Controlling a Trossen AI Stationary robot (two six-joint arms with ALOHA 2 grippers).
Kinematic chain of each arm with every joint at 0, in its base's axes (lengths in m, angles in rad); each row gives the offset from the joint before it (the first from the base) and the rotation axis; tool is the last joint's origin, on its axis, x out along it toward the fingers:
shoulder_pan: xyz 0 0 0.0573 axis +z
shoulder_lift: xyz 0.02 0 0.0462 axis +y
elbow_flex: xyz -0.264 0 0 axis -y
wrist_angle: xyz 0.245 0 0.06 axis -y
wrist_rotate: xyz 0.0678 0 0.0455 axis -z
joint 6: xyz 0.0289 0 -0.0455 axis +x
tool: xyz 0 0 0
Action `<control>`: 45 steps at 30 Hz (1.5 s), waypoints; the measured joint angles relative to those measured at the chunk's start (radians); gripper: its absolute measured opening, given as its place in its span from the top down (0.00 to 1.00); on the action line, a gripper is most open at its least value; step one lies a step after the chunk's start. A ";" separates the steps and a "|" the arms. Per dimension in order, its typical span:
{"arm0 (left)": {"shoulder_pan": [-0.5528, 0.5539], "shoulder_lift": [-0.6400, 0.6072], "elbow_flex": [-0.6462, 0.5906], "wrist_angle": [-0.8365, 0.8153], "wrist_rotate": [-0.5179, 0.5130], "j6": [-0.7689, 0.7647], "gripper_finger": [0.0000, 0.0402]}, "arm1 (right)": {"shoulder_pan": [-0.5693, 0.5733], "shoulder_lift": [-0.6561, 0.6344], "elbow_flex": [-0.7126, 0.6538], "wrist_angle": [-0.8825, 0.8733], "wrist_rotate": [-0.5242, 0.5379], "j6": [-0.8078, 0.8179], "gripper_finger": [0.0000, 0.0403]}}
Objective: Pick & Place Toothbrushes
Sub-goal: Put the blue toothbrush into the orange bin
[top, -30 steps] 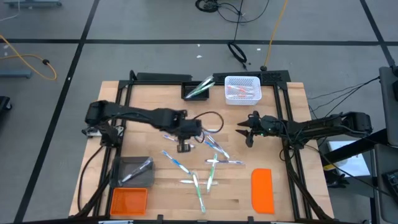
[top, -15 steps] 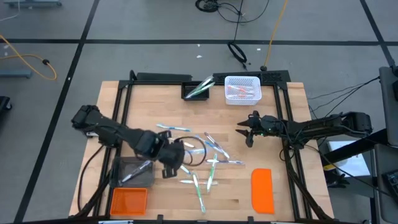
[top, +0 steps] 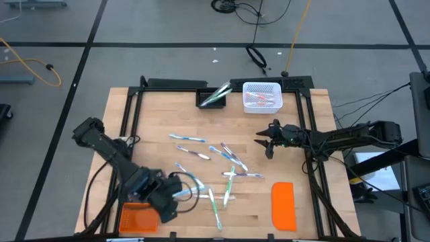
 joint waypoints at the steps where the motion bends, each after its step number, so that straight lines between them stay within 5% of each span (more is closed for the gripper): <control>1: -0.020 0.000 0.000 0.000 0.001 -0.046 0.98 | 0.000 0.000 0.000 0.000 0.000 -0.002 0.61; 8: -0.147 0.000 0.000 -0.001 0.016 -0.369 0.98 | 0.000 0.000 0.000 0.000 0.000 -0.006 0.61; 15: -0.224 -0.003 0.000 0.011 0.202 -0.631 0.98 | 0.000 0.000 0.000 0.000 0.000 -0.006 0.61; 30: -0.320 -0.012 0.096 0.020 0.336 -0.969 0.98 | 0.000 0.000 0.000 -0.001 0.000 -0.032 0.61; 45: -0.345 -0.012 0.097 0.019 0.437 -0.996 0.98 | 0.000 0.000 0.000 -0.001 -0.002 -0.027 0.61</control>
